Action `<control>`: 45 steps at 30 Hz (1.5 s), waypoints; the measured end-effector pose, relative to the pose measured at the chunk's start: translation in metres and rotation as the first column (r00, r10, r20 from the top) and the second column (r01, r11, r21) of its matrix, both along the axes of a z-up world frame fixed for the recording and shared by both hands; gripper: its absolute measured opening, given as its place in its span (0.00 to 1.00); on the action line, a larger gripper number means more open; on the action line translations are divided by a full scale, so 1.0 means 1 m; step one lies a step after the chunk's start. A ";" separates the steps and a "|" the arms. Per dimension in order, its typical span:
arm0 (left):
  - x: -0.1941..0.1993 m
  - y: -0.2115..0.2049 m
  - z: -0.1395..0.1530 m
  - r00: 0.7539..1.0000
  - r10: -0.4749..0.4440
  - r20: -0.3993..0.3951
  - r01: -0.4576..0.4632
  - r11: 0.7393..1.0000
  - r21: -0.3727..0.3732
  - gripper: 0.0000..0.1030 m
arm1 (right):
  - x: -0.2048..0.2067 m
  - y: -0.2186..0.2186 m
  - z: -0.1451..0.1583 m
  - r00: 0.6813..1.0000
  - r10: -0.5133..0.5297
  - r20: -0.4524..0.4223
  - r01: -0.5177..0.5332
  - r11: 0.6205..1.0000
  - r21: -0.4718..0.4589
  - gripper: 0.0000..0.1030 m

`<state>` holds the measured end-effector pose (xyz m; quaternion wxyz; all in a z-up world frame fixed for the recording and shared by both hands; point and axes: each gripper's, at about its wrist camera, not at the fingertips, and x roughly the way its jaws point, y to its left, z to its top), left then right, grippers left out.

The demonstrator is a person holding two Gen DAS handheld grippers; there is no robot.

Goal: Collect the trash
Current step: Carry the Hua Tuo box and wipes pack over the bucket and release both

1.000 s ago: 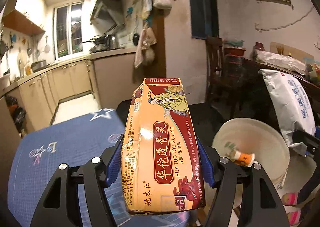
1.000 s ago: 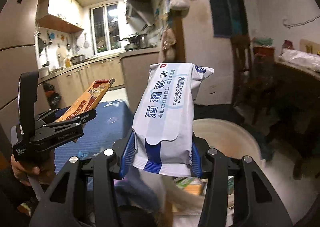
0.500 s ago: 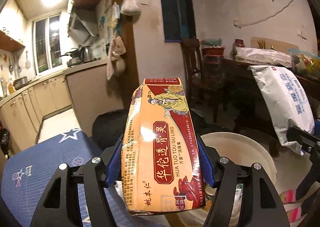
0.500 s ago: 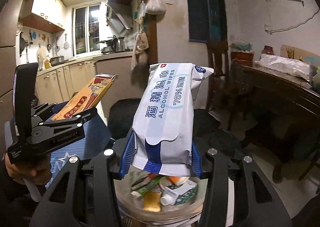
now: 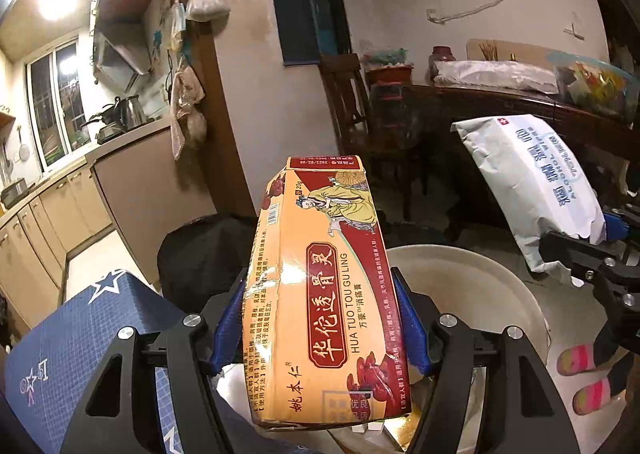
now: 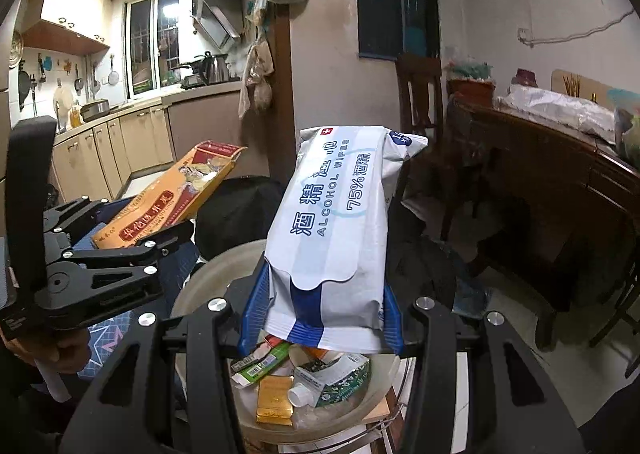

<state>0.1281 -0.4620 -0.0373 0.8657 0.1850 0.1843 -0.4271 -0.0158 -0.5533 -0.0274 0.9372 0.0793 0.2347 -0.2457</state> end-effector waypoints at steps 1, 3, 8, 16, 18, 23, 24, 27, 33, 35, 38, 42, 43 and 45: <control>-0.001 -0.001 -0.001 1.000 -0.003 0.000 0.003 1.000 0.003 0.66 | 0.000 -0.001 -0.002 1.000 -0.002 -0.005 0.002 1.000 0.004 0.45; -0.001 -0.003 -0.002 1.000 -0.007 0.002 0.007 1.000 0.010 0.66 | 0.001 -0.004 -0.004 1.000 -0.005 -0.015 0.005 1.000 0.009 0.45; -0.001 -0.013 -0.009 1.000 -0.028 0.002 0.028 0.999 0.042 0.66 | 0.004 -0.011 -0.011 0.999 -0.003 -0.037 0.005 0.999 0.040 0.45; 0.015 -0.024 -0.024 0.997 -0.053 -0.054 0.058 0.994 0.089 0.71 | 0.017 -0.026 -0.025 0.996 0.008 -0.089 -0.001 0.998 0.070 0.59; 0.018 -0.022 -0.025 0.997 -0.044 -0.061 0.050 0.995 0.089 0.71 | 0.015 -0.028 -0.026 0.997 -0.003 -0.081 0.009 0.997 0.076 0.59; 0.015 -0.018 -0.025 0.997 -0.048 -0.058 0.053 0.995 0.084 0.71 | 0.010 -0.025 -0.026 0.997 -0.001 -0.072 0.007 0.997 0.078 0.59; 0.014 -0.017 -0.025 0.997 -0.049 -0.056 0.053 0.995 0.082 0.71 | 0.009 -0.023 -0.027 0.997 0.000 -0.074 0.006 0.997 0.075 0.59; 0.010 -0.013 -0.024 0.997 -0.048 -0.060 0.052 0.995 0.080 0.71 | 0.008 -0.020 -0.026 0.997 0.000 -0.075 0.006 0.997 0.075 0.59; 0.000 0.002 -0.020 0.997 -0.053 -0.050 0.057 0.996 0.066 0.71 | -0.005 -0.005 -0.024 0.998 -0.004 -0.056 0.010 0.995 0.101 0.76; -0.005 0.010 -0.018 0.997 -0.060 -0.053 0.063 0.997 0.055 0.71 | -0.012 0.001 -0.023 0.999 -0.013 -0.050 0.019 0.993 0.117 0.83; -0.015 0.025 -0.017 0.995 -0.078 -0.057 0.080 0.996 0.040 0.74 | -0.023 0.014 -0.021 0.999 -0.025 -0.031 0.029 0.991 0.133 0.86; -0.031 0.047 -0.014 0.991 -0.119 -0.066 0.120 0.993 0.017 0.85 | -0.035 0.032 -0.021 0.996 -0.081 -0.022 0.083 0.990 0.111 0.95; -0.036 0.053 -0.012 0.990 -0.131 -0.058 0.132 0.991 0.008 0.87 | -0.040 0.037 -0.021 0.996 -0.091 -0.018 0.092 0.989 0.112 0.95; -0.050 0.071 -0.009 0.987 -0.159 -0.017 0.159 0.987 -0.013 0.95 | -0.050 0.047 -0.021 0.995 -0.103 -0.002 0.102 0.987 0.124 0.95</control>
